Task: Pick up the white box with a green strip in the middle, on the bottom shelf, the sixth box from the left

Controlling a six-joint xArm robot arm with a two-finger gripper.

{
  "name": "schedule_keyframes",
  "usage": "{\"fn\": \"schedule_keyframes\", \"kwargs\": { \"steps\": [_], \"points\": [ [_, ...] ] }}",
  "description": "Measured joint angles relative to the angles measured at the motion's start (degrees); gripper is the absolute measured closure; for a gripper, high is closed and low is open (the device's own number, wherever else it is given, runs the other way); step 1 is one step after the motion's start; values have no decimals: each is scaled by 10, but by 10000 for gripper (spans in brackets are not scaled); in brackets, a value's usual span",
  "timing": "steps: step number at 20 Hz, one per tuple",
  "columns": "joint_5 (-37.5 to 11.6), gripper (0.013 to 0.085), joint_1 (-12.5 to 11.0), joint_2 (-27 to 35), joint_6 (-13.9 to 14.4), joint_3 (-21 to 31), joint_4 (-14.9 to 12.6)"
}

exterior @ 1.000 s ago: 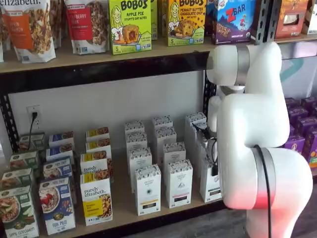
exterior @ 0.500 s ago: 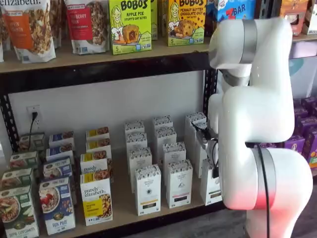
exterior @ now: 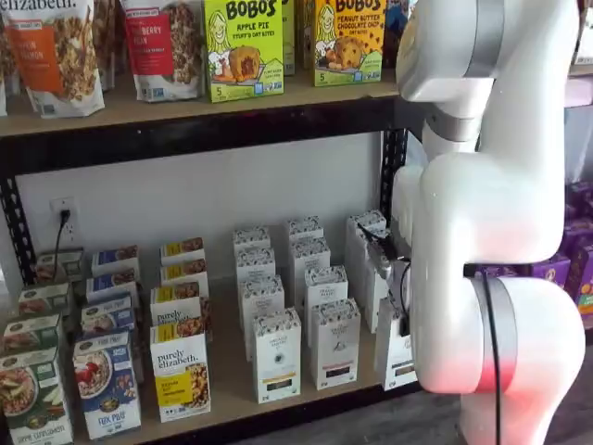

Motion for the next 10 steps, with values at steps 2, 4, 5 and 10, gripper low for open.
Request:
{"fn": "schedule_keyframes", "kwargs": {
  "steps": [2,4,5,10],
  "points": [
    [-3,450,4,-40,-3,39,8],
    [-5,450,9,-83,5,79,4],
    [-6,450,12,-99,8,94,4],
    [7,450,19,-195,16,172,2]
  ]
}}
